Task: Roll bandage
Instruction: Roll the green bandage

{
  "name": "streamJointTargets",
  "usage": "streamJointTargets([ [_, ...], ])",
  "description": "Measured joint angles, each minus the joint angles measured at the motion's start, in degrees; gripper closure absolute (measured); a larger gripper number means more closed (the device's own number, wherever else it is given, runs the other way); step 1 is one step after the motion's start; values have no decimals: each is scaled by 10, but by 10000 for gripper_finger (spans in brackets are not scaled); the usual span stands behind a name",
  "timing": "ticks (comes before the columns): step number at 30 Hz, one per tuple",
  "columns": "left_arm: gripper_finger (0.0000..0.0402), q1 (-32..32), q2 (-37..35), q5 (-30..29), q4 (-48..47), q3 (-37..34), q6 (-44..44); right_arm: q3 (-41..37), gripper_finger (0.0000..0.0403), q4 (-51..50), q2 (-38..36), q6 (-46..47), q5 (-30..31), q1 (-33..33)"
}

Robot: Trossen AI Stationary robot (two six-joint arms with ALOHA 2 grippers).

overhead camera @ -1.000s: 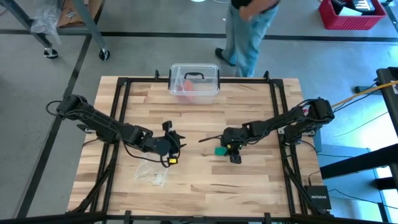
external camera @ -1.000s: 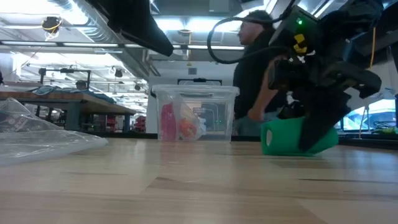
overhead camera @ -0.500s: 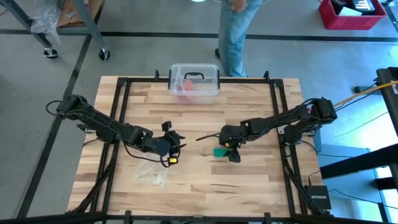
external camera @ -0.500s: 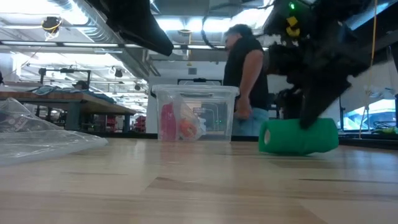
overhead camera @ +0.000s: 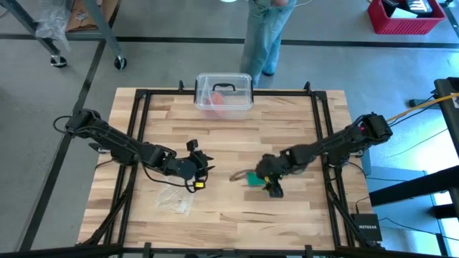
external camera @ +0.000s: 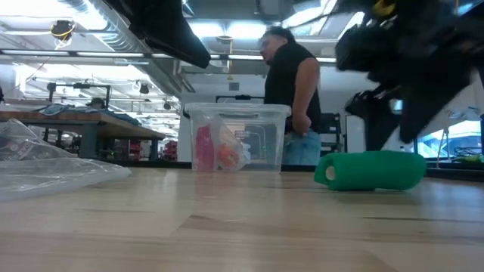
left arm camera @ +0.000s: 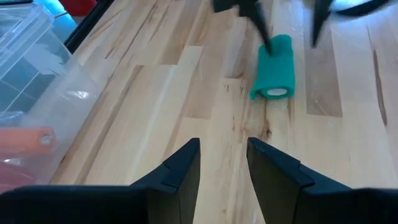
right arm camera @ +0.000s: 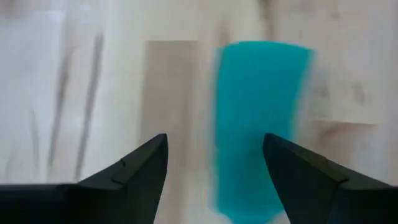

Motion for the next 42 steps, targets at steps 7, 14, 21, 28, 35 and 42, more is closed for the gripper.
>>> streamJointTargets([
  [7, 276, 0, 0, 0, 1, 0, 1, 0, 136, 52, 7, -6, 171, 80],
  [14, 276, 0, 0, 0, 1, 0, 1, -2, 136, 53, 9, 6, 231, 126],
  [21, 276, 0, 0, 0, 1, 0, 0, -31, 136, 61, 9, 29, 210, 99],
  [28, 276, 1, 0, 0, 1, 0, 0, -62, 136, 144, 9, 11, 160, 70],
  [35, 276, 1, 0, 0, 1, 0, 0, -88, 136, 149, 9, -1, 180, 70],
  [42, 276, 1, 0, 0, 1, 0, 0, -111, 136, 193, 10, 6, 178, 71],
])
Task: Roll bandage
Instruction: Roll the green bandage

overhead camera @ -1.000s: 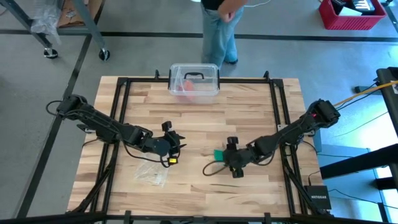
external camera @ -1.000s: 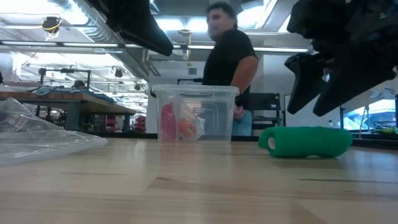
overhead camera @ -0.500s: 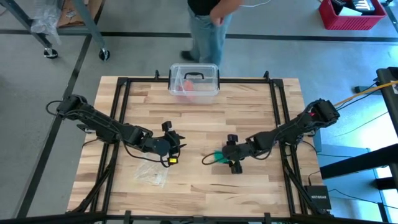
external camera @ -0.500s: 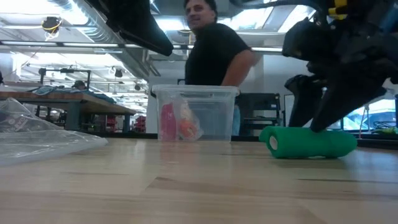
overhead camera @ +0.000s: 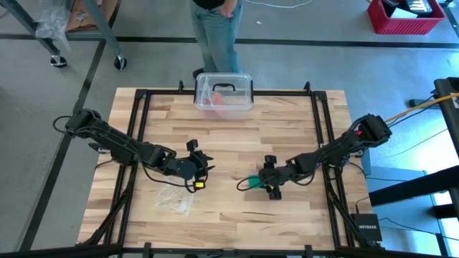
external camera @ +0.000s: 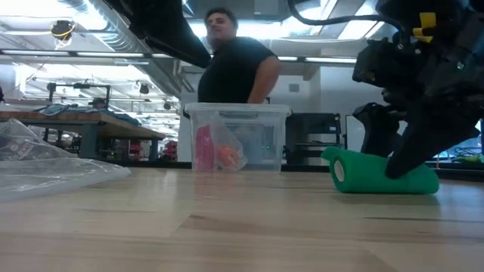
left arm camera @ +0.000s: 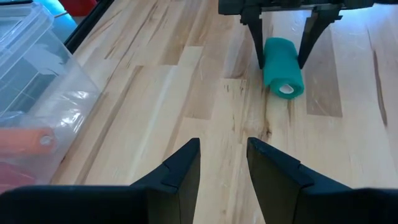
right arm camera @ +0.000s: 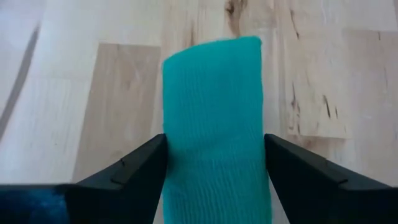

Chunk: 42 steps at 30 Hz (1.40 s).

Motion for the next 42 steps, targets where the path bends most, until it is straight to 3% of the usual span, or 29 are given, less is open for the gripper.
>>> streamJointTargets([
  [6, 276, 0, 0, 0, 1, 0, -3, -3, 142, 1, 22, 0, 3, 0],
  [15, 276, 0, 0, 0, 0, 0, -1, -2, 207, 6, 37, 0, -2, 0],
  [20, 276, 0, 0, 0, 0, 0, -1, -2, 217, 12, 37, 4, -13, 0],
  [27, 276, 0, 0, 0, 0, 0, -2, -1, 173, 11, 36, 20, -33, 0],
  [32, 276, 0, 0, 0, 1, 0, -2, 47, 127, -108, 13, 22, -72, -3],
  [36, 276, 0, 0, 0, -1, 0, -3, 76, 110, -138, -23, 14, -71, -3],
  [42, 276, -25, 0, 2, -119, 59, -59, 76, 115, -172, -57, 25, -68, 1],
])
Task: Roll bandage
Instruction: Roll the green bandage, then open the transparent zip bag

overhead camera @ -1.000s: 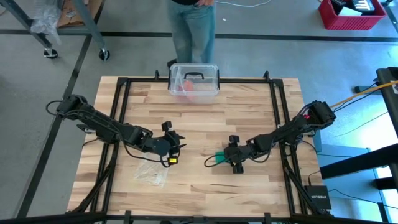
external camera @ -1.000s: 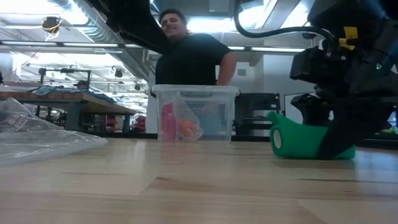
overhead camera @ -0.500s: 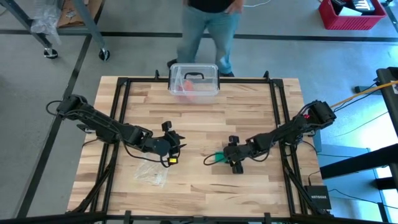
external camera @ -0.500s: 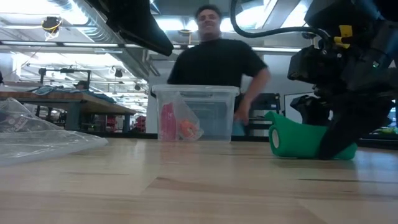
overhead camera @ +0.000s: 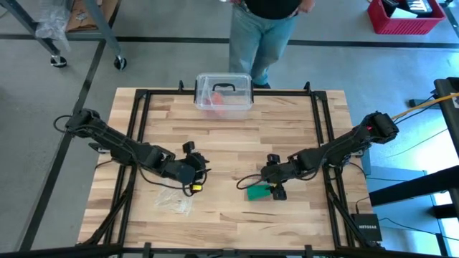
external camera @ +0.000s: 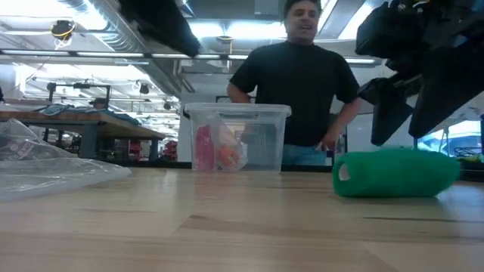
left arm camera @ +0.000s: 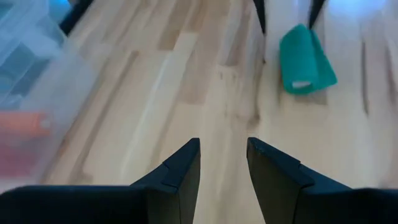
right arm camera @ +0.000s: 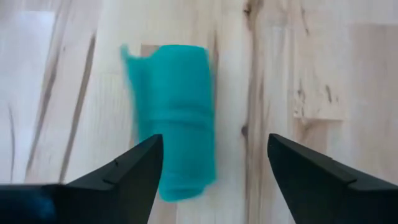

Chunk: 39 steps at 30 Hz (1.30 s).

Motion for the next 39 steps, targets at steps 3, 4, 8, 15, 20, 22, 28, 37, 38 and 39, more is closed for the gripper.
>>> streamJointTargets([
  [3, 276, -19, 0, 1, -79, 30, -83, 0, 119, 15, 0, 8, 37, 13],
  [4, 276, -24, -1, 4, -101, 31, -117, 0, 120, 24, 0, 7, 47, 18],
  [8, 276, -54, 2, 44, -158, -3, -280, 0, 122, 81, 6, -14, 92, 36],
  [15, 276, -105, 82, 68, -49, -58, -352, 0, 123, 150, 18, -64, 117, 41],
  [20, 276, -83, 154, 128, -43, -57, -377, 0, 123, 157, 18, -82, 122, 41],
  [22, 276, -74, 178, 156, -58, -55, -397, 0, 123, 156, 18, -84, 122, 41],
  [28, 276, -62, 221, 169, -70, -49, -421, 0, 123, 155, 18, -83, 121, 41],
  [37, 366, -63, 230, 169, -58, -49, -331, 0, 123, 155, 18, -83, 118, 41],
  [38, 382, -63, 231, 170, -56, -49, -315, 0, 123, 155, 18, -83, 118, 41],
  [39, 390, -63, 231, 170, -55, -49, -305, 0, 123, 155, 18, -83, 120, 41],
])
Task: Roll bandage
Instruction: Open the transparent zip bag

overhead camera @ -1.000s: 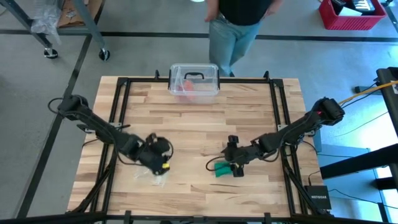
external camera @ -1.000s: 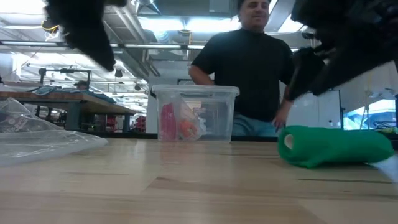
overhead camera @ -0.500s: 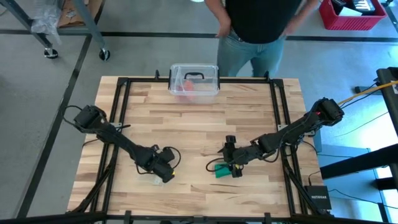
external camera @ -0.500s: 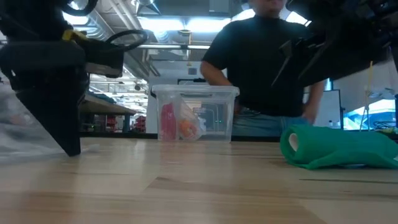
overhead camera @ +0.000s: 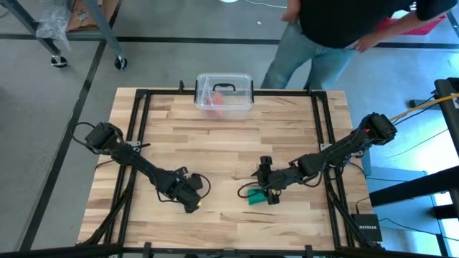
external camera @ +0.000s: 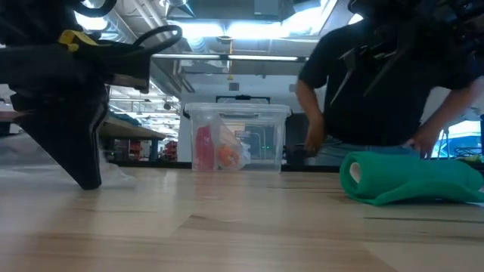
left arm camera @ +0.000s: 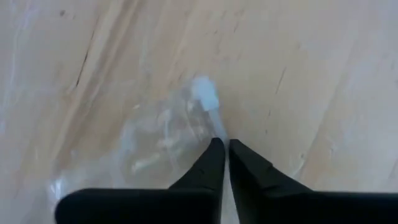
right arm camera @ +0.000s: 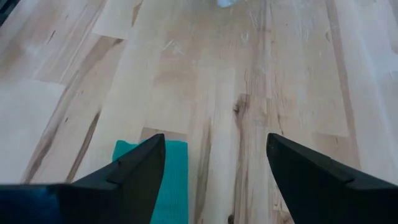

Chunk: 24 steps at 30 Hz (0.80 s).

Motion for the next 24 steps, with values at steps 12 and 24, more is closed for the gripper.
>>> streamJointTargets([
  [12, 401, -3, 5, -23, -180, 155, 127, 0, 123, -17, -34, -10, -4, 1],
  [24, 392, -27, 3, -51, -315, 268, 45, 1, 123, -53, -63, 4, 6, 28],
])
